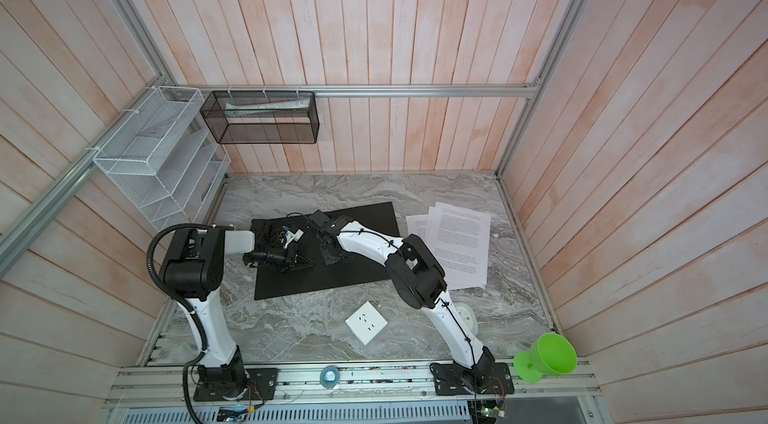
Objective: Put the files into the folder
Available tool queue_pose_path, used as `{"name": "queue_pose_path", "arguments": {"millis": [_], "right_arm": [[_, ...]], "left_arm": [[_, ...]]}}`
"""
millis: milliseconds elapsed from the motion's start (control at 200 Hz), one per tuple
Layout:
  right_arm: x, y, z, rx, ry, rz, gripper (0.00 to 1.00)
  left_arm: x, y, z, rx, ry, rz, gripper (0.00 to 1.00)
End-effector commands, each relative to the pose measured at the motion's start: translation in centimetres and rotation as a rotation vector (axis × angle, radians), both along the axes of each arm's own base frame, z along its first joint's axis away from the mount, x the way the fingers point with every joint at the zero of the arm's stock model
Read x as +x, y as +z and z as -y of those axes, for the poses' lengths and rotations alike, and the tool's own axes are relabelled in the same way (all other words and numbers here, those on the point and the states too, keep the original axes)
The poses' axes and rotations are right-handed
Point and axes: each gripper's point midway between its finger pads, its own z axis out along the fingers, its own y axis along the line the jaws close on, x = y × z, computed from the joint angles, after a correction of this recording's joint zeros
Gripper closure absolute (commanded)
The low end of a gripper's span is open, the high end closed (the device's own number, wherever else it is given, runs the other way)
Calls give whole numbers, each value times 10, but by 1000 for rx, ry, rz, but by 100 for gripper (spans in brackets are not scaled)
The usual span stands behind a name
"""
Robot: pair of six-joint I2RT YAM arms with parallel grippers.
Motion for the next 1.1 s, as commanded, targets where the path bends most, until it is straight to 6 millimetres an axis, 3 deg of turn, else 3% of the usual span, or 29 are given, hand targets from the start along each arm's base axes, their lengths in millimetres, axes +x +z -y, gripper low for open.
{"name": "queue_pose_path", "arguments": {"millis": [0, 425, 550, 675, 1096], "right_arm": [[8, -25, 30, -113, -42, -20, 95], [13, 5, 9, -80, -1, 21, 91], [11, 22, 3, -78, 12, 65, 85], [9, 35, -5, -72, 42, 100, 87], [2, 17, -14, -71, 77, 54, 92]], "left_arm": [[0, -15, -6, 75, -2, 2, 100], [0, -15, -6, 79, -5, 1, 100], [0, -15, -7, 81, -4, 0, 100], [0, -15, -7, 82, -4, -2, 100], [1, -13, -8, 95, -13, -11, 100]]}}
